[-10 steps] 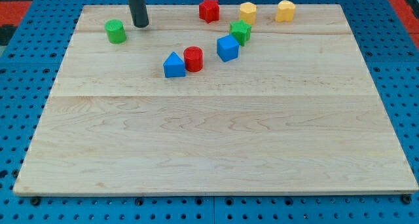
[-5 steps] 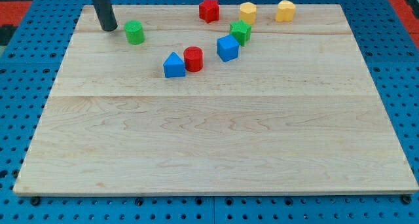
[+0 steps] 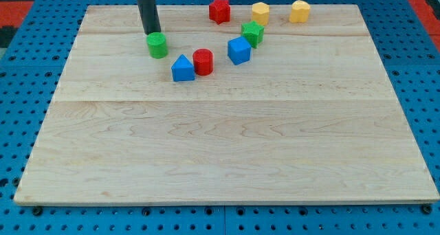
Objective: Move the green circle towards the blue triangle
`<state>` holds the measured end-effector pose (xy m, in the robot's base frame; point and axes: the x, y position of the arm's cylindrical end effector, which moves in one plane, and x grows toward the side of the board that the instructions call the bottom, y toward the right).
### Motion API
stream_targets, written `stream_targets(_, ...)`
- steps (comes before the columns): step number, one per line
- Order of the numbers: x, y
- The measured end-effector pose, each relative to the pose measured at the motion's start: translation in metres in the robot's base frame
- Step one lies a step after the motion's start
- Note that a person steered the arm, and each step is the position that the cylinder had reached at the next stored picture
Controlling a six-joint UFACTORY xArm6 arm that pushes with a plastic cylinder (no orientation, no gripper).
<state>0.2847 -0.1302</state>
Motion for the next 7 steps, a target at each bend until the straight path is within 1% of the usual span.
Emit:
stream_targets(1, 0.020, 0.000)
stream_targets(2, 0.017, 0.000)
stream_targets(3, 0.014, -0.021)
stream_targets(4, 0.094, -0.048)
stream_targets(5, 0.132, -0.024)
stream_targets(6, 0.136, 0.029)
stream_targets(7, 0.134, 0.036)
